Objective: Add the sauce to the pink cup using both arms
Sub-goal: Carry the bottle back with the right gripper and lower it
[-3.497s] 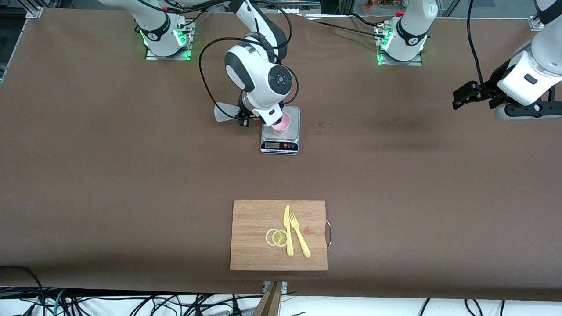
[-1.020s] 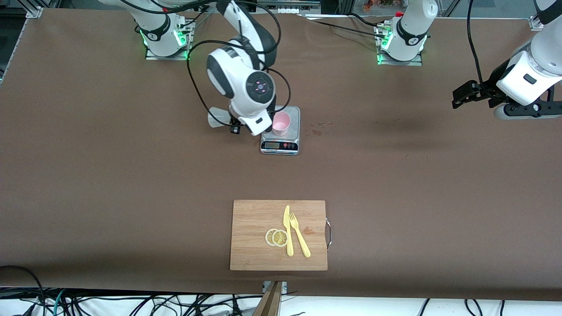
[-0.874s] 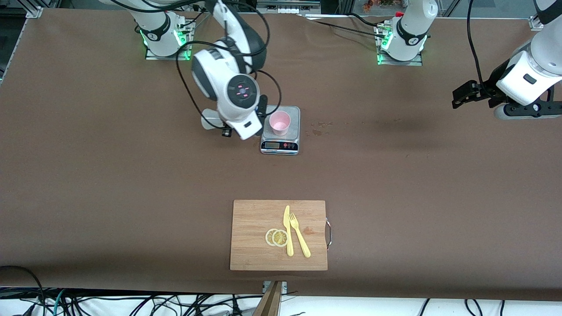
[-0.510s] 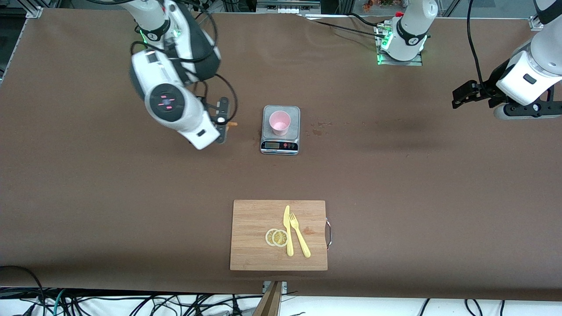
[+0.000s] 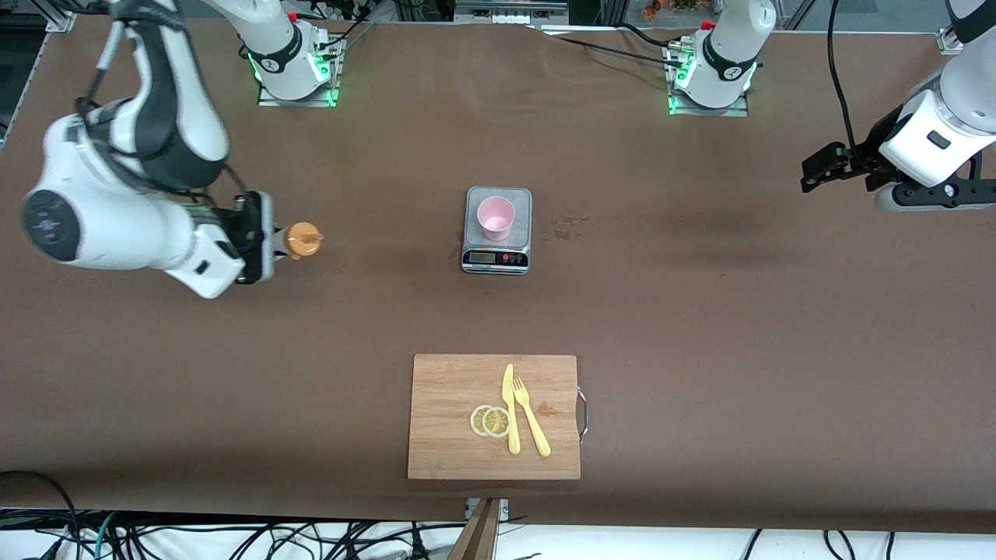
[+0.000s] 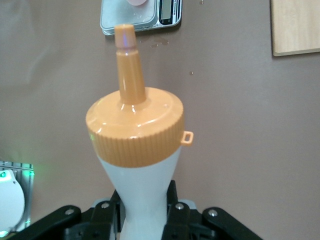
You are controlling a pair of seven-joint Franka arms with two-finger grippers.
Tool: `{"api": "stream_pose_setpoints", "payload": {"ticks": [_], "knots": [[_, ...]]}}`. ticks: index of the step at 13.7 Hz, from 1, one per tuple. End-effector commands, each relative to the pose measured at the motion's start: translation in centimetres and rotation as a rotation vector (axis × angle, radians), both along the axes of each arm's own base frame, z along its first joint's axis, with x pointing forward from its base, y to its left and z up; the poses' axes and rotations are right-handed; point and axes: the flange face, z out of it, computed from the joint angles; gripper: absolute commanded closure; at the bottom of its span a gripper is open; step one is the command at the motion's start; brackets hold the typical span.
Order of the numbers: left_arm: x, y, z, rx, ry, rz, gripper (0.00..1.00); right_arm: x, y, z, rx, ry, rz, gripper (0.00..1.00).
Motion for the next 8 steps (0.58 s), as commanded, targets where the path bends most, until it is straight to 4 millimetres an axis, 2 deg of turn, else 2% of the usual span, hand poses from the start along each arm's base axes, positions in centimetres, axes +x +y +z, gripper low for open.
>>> {"api": "stream_pose_setpoints", "payload": {"ticks": [1,4,8], "knots": [[0.0,0.1,0.5,-0.020,0.002,-0.012,0.00,0.1,-4.3,-0.5,0.141,0.000,0.010,0.80],[0.0,0.1,0.5,-0.020,0.002,-0.011,0.00,0.4,-9.0,-2.7,0.278,-0.018,0.040,0.80],[-0.1,0.0,0.5,-0.020,0.002,-0.014,0.00,0.1,-14.8,-10.1,0.509,0.057,0.000,0.80]]}}
